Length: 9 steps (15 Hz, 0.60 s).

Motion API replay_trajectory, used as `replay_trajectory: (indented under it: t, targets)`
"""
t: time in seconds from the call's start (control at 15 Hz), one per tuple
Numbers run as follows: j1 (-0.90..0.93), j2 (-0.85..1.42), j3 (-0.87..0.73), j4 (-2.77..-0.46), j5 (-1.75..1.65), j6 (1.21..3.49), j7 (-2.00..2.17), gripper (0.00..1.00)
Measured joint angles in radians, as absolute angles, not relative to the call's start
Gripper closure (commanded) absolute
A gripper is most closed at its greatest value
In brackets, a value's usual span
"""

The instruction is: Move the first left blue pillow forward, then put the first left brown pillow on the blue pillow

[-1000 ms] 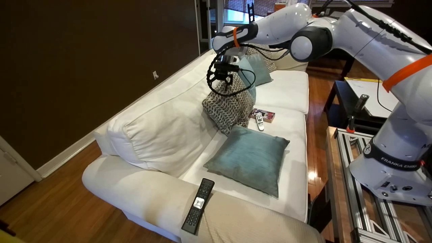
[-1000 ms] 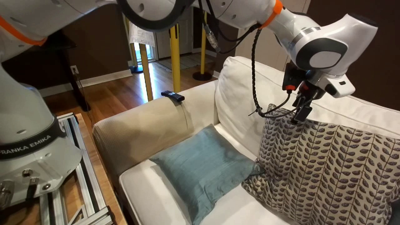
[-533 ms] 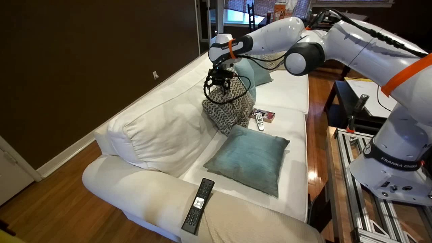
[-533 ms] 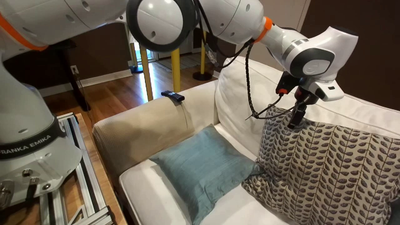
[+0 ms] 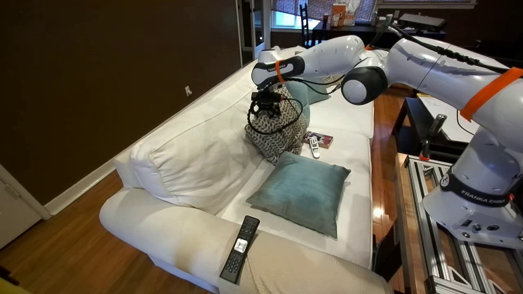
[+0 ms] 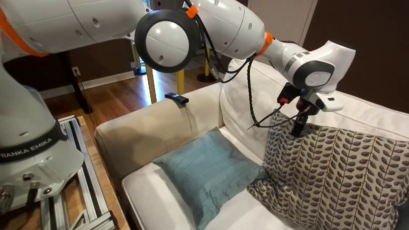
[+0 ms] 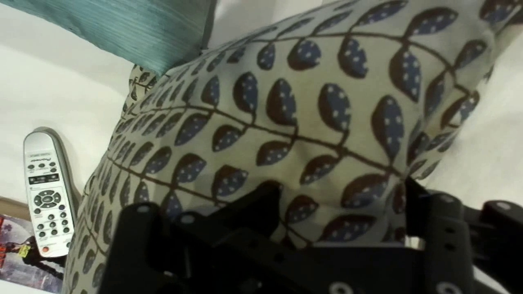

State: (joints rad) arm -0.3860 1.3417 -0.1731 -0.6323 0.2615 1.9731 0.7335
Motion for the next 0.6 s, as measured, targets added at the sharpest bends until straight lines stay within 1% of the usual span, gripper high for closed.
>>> replay_trajectory:
  t: [0.33, 0.4, 0.47, 0.53, 0.6]
  targets:
    - [-0.426, 1.345, -0.12, -0.569, 0.256, 1.8, 0.648, 0.95]
    - [-0.442, 1.345, -0.1, -0.556, 0.257, 1.761, 0.615, 0.99]
    - [-0.458, 1.346, -0.082, -0.546, 0.259, 1.722, 0.583, 1.0]
    - [-0.473, 1.347, -0.066, -0.539, 0.261, 1.686, 0.553, 0.97]
    - [-0.489, 1.349, -0.05, -0.529, 0.263, 1.649, 0.523, 0.99]
